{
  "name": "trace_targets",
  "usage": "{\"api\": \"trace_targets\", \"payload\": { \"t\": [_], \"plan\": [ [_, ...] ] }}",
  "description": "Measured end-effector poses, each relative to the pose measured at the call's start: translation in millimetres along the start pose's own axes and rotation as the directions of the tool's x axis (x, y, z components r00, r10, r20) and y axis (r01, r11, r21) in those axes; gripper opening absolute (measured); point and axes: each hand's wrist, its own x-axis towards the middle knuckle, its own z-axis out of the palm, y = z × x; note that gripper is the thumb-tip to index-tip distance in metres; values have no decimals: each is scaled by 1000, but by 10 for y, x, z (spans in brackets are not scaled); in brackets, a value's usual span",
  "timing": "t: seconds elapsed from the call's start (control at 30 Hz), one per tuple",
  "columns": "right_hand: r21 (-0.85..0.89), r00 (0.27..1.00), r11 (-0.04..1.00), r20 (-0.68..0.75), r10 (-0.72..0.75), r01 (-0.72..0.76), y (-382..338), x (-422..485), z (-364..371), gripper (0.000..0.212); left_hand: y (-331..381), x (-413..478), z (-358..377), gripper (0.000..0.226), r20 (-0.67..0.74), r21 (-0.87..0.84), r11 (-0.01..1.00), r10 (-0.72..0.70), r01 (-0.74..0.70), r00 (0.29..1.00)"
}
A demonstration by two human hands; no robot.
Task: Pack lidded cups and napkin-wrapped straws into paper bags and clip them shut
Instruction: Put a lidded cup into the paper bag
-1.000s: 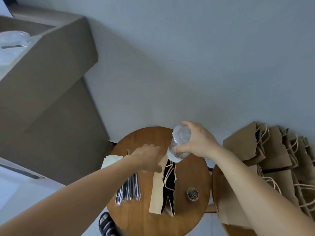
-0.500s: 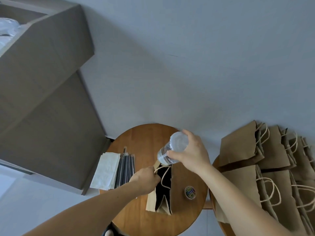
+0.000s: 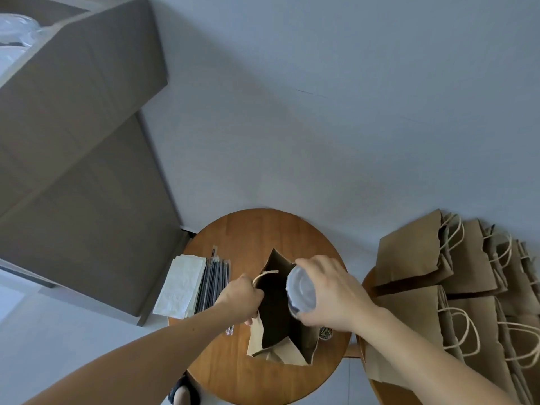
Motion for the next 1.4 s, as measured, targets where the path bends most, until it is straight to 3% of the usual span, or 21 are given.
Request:
{"api": "trace_targets", "payload": {
  "t": [0.17, 0.43, 0.57, 0.77, 0.9, 1.17, 1.23, 1.37, 1.4],
  "plan": [
    [-170, 982, 977, 155, -105, 131, -67, 139, 451, 96, -2, -44, 12, 9, 0, 3, 1000, 0, 0, 1000],
    [-250, 917, 966, 365, 162, -71, -124, 605, 1088, 100, -47, -67, -72, 15, -5, 16, 1000, -14, 14, 1000],
    [-267, 896, 955, 380, 229, -131, -105, 817, 1471, 86, -99, -55, -96, 15, 37, -36, 999, -30, 31, 999],
    [-244, 927, 963, 322, 193, -116, -21, 888, 1970, 62, -150, 27, -95, 15, 40, -34, 999, 1, 0, 999],
    [-233, 946, 968, 283, 158, -92, -9, 874, 2098, 58, -161, 84, -100, 14, 39, -24, 1000, 7, -6, 999],
    [-198, 905, 971, 377, 198, -130, -146, 746, 1638, 71, -121, 28, -125, 19, 37, 74, 995, 58, -61, 998],
    [-212, 915, 973, 368, 166, -92, -180, 672, 1327, 61, -84, 12, -144, 24, 17, 100, 993, 62, -63, 998],
    [-96, 983, 995, 183, 34, -17, -136, 446, 596, 9, 4, -43, -220, 29, 44, 146, 984, 99, -104, 994],
    [-65, 990, 998, 143, 18, -9, -119, 407, 413, 11, 28, -59, -255, 33, 71, 147, 981, 116, -125, 991]
  ]
}}
